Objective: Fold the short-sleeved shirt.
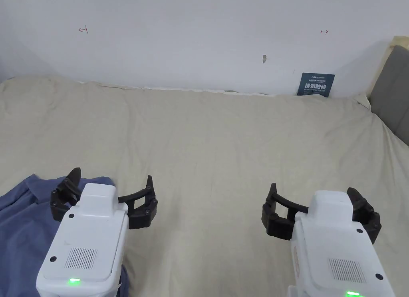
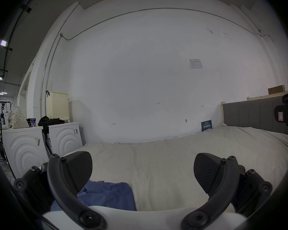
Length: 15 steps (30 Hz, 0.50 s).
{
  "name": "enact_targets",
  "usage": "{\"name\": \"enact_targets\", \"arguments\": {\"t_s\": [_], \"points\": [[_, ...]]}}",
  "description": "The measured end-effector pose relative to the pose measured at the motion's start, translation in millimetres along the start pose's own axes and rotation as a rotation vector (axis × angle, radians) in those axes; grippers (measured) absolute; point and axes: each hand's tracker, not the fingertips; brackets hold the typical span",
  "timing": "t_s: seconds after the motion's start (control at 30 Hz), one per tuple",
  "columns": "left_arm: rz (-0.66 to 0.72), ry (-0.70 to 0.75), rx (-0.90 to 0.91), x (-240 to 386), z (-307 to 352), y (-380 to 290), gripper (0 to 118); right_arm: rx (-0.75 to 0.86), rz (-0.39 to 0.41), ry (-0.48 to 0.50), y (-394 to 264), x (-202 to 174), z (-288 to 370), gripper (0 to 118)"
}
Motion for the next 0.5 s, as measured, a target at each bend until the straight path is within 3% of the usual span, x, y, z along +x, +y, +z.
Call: {"name": "enact_targets", "arguments": {"t_s": [0.5], "points": [[0.006,0.013,-0.006,0.2,0.4,3.8,118,-0.003,-0.008,0.001,1.6,2.5,1.6,118]]}}
